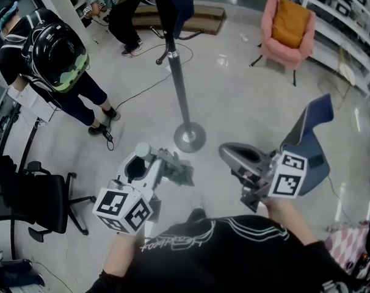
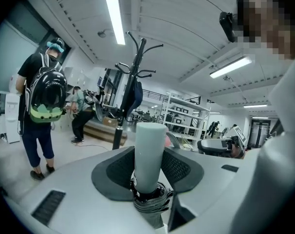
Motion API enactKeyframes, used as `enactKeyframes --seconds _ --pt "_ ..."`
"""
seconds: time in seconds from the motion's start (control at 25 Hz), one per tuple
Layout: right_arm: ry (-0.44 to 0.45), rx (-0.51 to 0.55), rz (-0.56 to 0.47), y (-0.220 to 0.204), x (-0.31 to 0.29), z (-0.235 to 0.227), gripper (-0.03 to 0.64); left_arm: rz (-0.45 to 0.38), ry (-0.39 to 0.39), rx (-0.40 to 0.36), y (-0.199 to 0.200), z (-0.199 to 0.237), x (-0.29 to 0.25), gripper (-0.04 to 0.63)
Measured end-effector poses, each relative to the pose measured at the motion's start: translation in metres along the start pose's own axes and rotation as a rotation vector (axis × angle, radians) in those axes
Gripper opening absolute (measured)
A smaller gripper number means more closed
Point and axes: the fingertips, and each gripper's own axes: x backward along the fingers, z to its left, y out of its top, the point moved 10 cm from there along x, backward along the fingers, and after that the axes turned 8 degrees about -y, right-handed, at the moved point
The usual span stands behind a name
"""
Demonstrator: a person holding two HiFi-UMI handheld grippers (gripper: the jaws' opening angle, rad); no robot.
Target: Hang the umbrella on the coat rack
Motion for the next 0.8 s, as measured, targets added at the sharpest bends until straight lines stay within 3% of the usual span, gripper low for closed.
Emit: enactKeyframes --seconds 0.44,0.8 --pt "-0.013 0.032 -0.019 0.025 -0.083 -0.027 0.012 -0.038 -0.032 0.012 0.028 0.087 -0.036 0.156" --pt "-0.027 0.037 -0.017 0.032 -0.097 -0.041 0.012 -0.058 -0.053 -0.017 0.043 0.108 -0.061 0.156"
